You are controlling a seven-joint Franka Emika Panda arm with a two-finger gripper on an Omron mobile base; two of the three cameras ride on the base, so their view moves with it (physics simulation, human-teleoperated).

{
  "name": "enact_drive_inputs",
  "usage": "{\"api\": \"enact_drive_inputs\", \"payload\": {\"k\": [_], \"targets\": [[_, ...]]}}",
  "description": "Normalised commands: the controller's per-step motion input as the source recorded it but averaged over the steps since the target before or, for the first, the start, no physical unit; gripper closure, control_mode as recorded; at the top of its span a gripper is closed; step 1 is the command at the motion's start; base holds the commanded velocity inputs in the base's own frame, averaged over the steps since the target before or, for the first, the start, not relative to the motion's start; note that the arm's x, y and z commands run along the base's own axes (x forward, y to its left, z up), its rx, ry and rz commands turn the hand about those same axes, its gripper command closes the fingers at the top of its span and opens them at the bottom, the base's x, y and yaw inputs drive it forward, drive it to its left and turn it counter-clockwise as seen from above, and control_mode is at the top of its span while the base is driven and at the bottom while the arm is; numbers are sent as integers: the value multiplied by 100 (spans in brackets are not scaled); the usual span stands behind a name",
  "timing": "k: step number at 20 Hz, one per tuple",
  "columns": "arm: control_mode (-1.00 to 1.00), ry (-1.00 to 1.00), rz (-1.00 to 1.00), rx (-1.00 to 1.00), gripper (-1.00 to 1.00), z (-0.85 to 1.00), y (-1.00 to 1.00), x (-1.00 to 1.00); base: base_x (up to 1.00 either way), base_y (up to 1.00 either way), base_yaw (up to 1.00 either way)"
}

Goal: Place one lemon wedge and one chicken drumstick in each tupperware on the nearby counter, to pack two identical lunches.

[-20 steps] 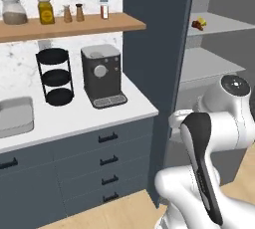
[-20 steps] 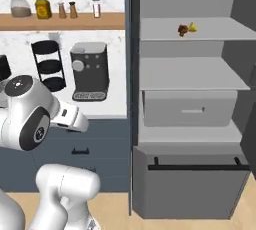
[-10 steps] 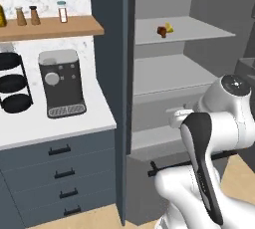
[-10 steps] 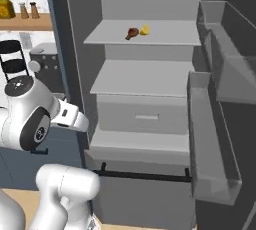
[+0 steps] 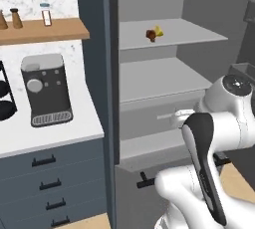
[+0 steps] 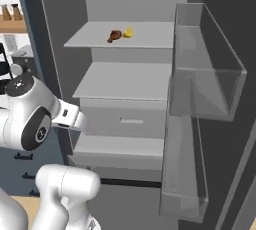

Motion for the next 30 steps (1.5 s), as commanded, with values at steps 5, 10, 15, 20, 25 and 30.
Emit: {"api": "enact_drive_inputs", "payload": {"k": [5,10,15,20,25,30], "targets": [[100,0,0,0,-100,0,0,0,74,0,0],[100,0,0,0,-100,0,0,0,56,-22,0],[100,0,0,0,-100,0,0,0,25,-31,0],[100,0,0,0,-100,0,0,0,7,-40,0],[100,0,0,0,-100,0,0,0,0,-39,-5],[100,0,0,0,-100,0,0,0,1,-22,-2]]}}
